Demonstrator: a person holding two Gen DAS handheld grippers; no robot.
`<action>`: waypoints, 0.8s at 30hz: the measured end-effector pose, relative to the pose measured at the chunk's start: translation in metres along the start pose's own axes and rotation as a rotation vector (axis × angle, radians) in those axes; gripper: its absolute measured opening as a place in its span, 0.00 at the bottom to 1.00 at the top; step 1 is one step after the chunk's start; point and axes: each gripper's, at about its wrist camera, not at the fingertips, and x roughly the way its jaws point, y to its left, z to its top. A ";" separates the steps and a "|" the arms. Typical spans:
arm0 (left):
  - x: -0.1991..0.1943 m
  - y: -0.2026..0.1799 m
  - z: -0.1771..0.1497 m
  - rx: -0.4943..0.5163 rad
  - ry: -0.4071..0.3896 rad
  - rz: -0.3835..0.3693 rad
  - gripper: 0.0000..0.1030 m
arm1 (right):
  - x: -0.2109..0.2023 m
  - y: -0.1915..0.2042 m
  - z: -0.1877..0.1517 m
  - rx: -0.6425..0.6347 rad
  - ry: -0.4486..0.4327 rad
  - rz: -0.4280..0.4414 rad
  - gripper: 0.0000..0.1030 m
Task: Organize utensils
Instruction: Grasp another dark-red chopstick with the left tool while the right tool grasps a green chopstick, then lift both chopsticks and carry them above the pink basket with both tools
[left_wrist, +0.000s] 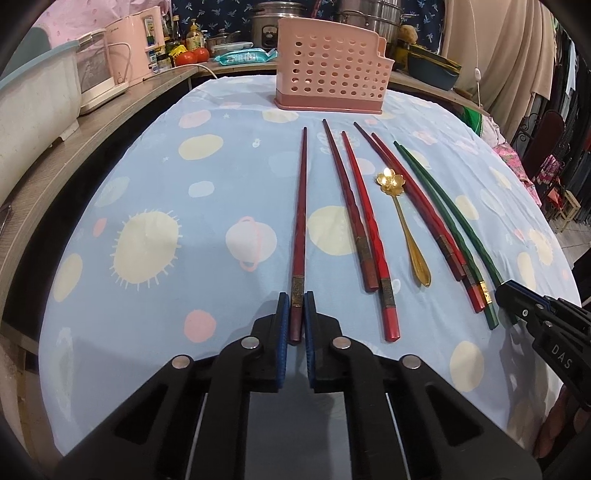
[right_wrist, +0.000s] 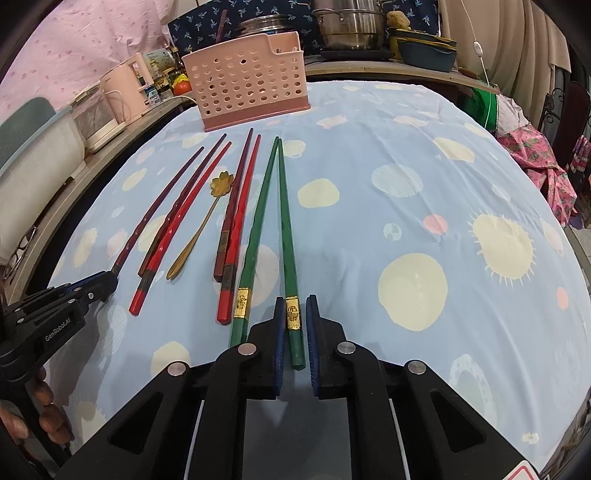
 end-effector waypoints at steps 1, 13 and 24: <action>-0.001 0.000 0.000 -0.002 0.002 -0.005 0.07 | -0.001 -0.001 0.000 0.003 0.001 0.004 0.07; -0.031 0.014 0.013 -0.070 -0.031 -0.051 0.07 | -0.027 -0.004 0.014 0.028 -0.060 0.044 0.07; -0.075 0.029 0.058 -0.123 -0.155 -0.072 0.07 | -0.069 -0.018 0.066 0.102 -0.182 0.117 0.07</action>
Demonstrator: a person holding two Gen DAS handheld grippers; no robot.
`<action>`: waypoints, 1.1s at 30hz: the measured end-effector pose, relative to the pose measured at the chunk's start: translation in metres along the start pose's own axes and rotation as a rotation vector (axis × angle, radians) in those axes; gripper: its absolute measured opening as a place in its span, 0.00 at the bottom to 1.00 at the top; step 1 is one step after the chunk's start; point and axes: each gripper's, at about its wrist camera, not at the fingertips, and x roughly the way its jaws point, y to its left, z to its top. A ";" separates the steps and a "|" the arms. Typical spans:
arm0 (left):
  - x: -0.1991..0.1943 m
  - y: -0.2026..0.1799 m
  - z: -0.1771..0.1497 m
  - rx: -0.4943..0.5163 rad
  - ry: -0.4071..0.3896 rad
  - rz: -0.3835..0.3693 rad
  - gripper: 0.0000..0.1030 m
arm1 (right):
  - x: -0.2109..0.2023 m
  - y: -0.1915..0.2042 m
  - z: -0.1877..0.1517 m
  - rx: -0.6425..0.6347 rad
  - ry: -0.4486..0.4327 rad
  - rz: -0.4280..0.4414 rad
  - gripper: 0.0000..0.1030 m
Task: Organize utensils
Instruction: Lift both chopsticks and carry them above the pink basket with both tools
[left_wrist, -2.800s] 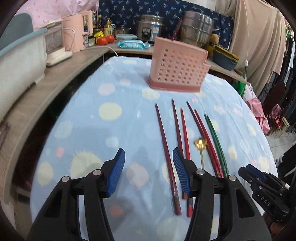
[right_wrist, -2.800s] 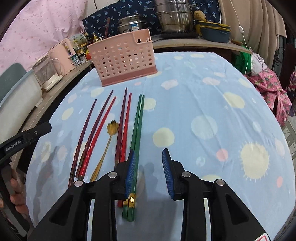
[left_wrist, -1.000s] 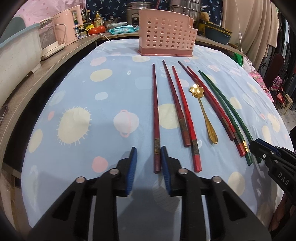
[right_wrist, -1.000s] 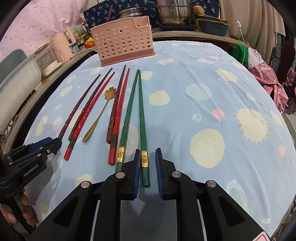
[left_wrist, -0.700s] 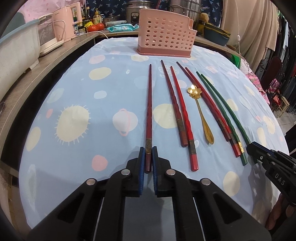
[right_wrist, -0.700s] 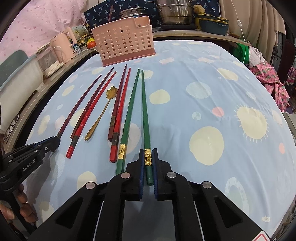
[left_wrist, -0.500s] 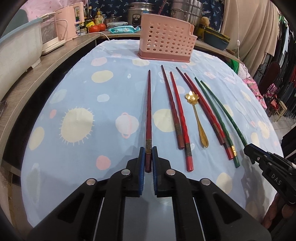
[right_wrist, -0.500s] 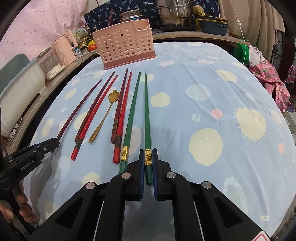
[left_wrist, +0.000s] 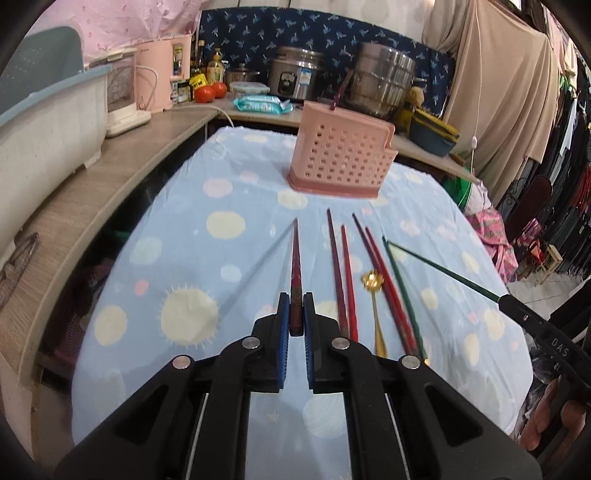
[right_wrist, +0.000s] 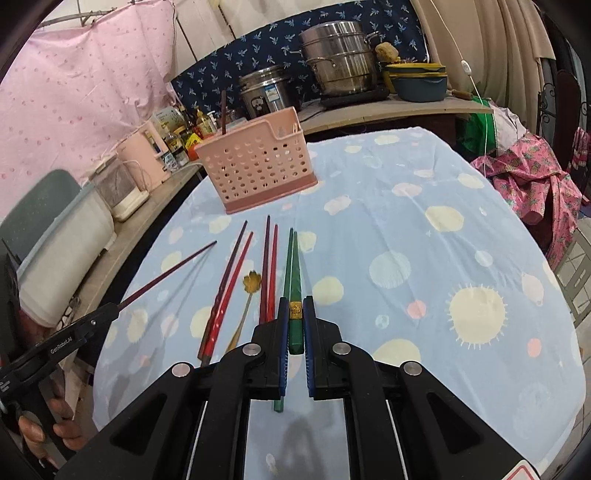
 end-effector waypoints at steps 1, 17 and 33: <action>-0.002 0.000 0.006 0.001 -0.012 0.000 0.07 | -0.003 0.000 0.009 0.001 -0.019 0.004 0.07; -0.011 -0.007 0.123 -0.013 -0.187 -0.032 0.07 | -0.005 -0.005 0.119 0.006 -0.190 0.043 0.07; -0.026 -0.044 0.244 0.000 -0.397 -0.119 0.07 | 0.009 0.027 0.230 -0.023 -0.369 0.122 0.07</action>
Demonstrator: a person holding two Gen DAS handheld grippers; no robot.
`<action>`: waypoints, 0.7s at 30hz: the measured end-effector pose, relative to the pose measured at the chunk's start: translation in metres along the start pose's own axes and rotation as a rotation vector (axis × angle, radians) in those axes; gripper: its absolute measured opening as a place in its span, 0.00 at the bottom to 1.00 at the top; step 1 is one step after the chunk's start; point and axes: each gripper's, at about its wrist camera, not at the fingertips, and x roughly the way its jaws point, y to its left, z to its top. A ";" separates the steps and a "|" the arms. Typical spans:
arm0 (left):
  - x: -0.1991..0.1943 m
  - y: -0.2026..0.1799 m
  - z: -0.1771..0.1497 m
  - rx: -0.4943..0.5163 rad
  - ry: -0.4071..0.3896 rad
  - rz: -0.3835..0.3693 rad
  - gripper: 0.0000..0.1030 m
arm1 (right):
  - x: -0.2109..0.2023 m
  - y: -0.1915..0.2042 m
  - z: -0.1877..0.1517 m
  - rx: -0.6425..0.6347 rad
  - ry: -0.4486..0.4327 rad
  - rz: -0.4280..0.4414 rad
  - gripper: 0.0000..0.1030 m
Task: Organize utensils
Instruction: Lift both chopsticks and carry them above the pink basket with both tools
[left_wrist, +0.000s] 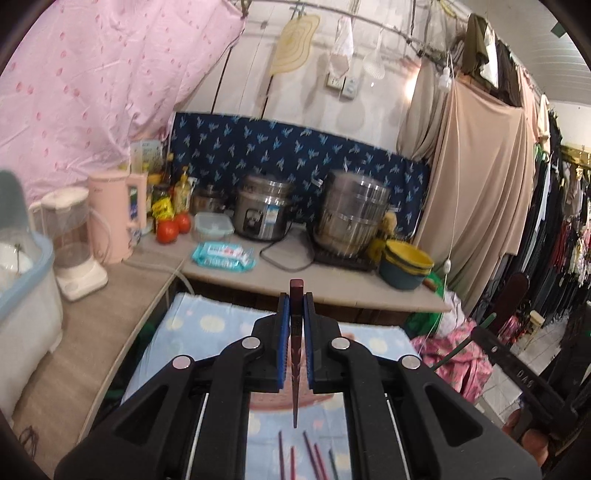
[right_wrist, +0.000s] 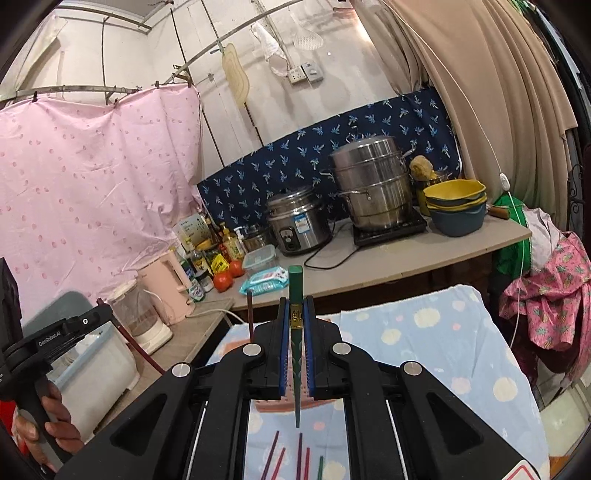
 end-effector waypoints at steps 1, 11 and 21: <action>0.003 -0.004 0.008 0.004 -0.021 -0.006 0.07 | 0.005 0.003 0.006 0.000 -0.010 0.005 0.07; 0.068 -0.014 0.043 0.009 -0.083 -0.027 0.07 | 0.068 0.010 0.041 0.032 -0.059 0.032 0.07; 0.126 -0.005 0.014 0.013 0.008 0.001 0.07 | 0.122 -0.005 0.011 0.041 0.055 0.017 0.07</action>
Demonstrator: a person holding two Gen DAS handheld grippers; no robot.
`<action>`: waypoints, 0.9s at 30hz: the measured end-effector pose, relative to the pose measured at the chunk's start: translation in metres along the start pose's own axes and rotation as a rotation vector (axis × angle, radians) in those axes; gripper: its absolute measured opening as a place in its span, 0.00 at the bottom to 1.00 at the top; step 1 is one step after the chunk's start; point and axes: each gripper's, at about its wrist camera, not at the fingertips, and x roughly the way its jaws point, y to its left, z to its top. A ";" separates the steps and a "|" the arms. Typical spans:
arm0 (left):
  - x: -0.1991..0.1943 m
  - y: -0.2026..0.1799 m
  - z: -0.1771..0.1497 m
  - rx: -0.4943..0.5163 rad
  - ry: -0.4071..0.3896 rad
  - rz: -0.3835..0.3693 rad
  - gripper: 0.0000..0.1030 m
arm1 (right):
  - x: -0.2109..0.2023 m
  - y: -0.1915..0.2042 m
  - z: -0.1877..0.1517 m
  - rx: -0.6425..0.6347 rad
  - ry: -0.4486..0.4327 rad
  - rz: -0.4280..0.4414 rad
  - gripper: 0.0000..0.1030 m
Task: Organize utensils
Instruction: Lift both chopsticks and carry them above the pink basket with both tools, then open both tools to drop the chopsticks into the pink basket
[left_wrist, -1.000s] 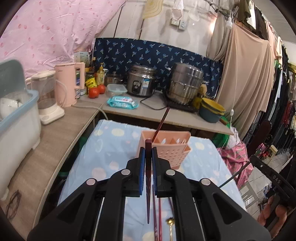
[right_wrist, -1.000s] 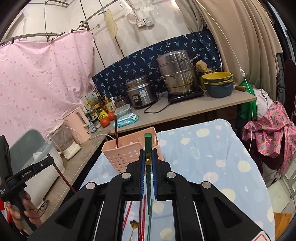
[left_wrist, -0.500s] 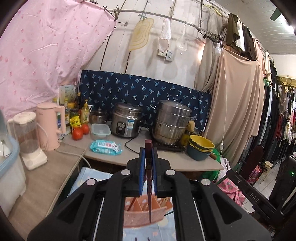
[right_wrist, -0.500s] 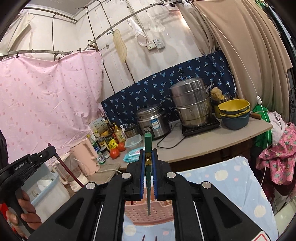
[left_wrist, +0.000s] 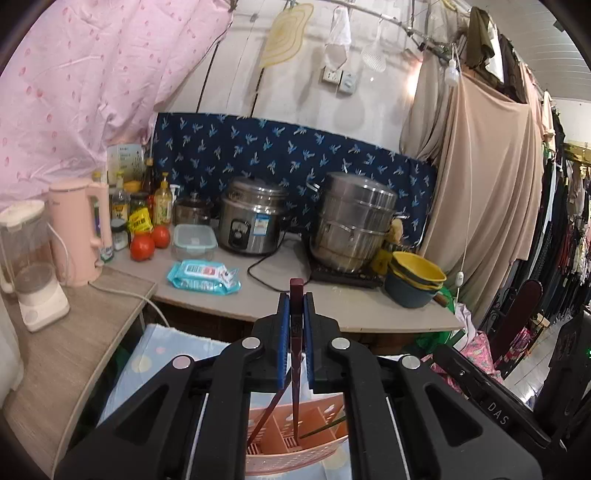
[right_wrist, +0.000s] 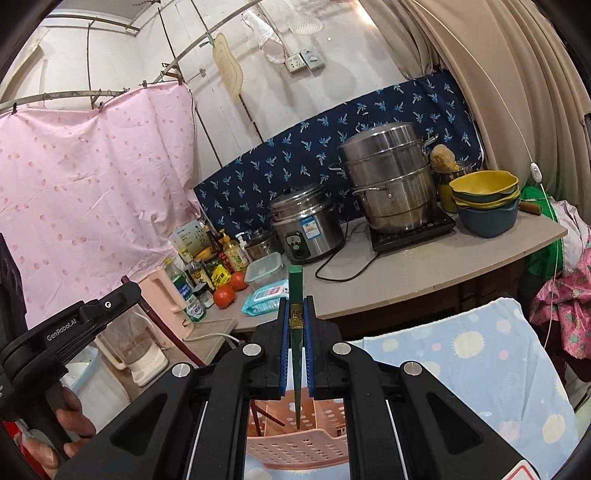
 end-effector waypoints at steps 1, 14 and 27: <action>0.005 0.002 -0.005 -0.001 0.012 0.006 0.07 | 0.005 -0.003 -0.003 0.003 0.016 -0.001 0.07; 0.028 0.017 -0.034 -0.008 0.094 0.047 0.08 | 0.031 -0.015 -0.029 0.000 0.087 -0.051 0.11; -0.004 0.024 -0.054 0.019 0.079 0.119 0.55 | -0.010 -0.013 -0.047 -0.052 0.062 -0.103 0.34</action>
